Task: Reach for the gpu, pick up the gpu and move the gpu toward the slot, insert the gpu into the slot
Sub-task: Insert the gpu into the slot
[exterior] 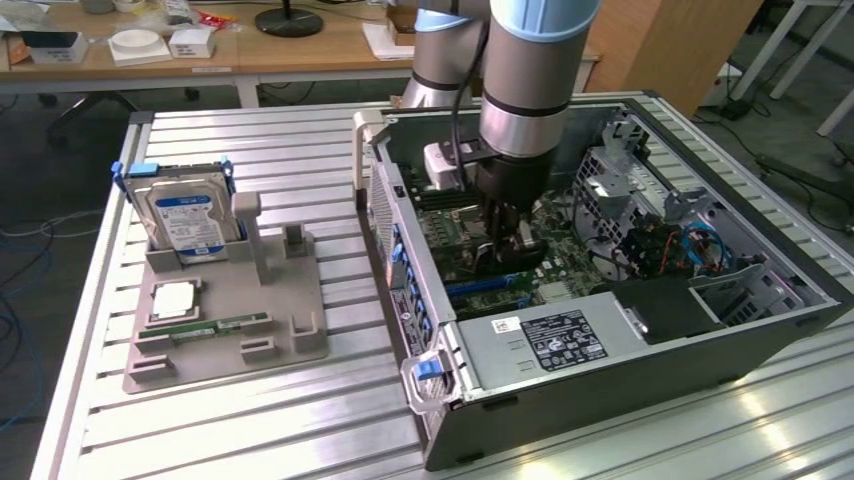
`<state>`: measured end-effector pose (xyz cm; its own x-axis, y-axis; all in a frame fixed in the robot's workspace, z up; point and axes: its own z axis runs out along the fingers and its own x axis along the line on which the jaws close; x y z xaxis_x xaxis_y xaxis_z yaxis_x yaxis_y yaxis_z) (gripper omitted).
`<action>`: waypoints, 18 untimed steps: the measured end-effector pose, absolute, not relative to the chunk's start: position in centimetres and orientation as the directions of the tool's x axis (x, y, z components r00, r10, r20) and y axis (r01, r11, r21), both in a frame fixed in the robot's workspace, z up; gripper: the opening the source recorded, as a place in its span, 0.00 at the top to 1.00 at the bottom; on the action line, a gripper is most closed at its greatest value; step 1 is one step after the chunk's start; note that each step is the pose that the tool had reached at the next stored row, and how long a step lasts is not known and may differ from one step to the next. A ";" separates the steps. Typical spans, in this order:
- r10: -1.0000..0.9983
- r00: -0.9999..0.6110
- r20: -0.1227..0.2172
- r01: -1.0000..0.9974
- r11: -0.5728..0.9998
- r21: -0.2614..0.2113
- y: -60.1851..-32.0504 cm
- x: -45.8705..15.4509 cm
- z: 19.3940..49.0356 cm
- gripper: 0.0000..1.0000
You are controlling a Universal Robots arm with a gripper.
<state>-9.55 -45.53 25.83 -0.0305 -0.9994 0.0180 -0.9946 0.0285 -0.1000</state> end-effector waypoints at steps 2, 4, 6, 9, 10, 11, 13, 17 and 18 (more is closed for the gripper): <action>-0.999 -0.030 0.018 -0.995 0.028 -0.100 -45.5 -9.6 25.8 0.73; -0.999 -0.030 0.018 -0.995 0.028 -0.100 -45.5 -9.6 25.8 0.73; -0.999 -0.030 0.018 -0.995 0.028 -0.100 -45.5 -9.6 25.7 0.73; -0.999 -0.030 0.018 -0.995 0.028 -0.100 -45.5 -9.6 25.4 0.73; -0.999 -0.030 0.018 -0.995 0.029 -0.100 -45.5 -9.6 25.4 0.73; -0.999 -0.030 0.018 -0.995 0.029 -0.100 -45.5 -9.6 25.4 0.73; -0.999 -0.031 0.018 -0.995 0.029 -0.100 -45.5 -9.7 25.4 0.73; -0.999 -0.030 0.018 -0.995 0.028 -0.100 -45.6 -9.7 25.3 0.73; -0.999 -0.030 0.018 -0.995 0.028 -0.100 -45.7 -9.7 25.3 0.73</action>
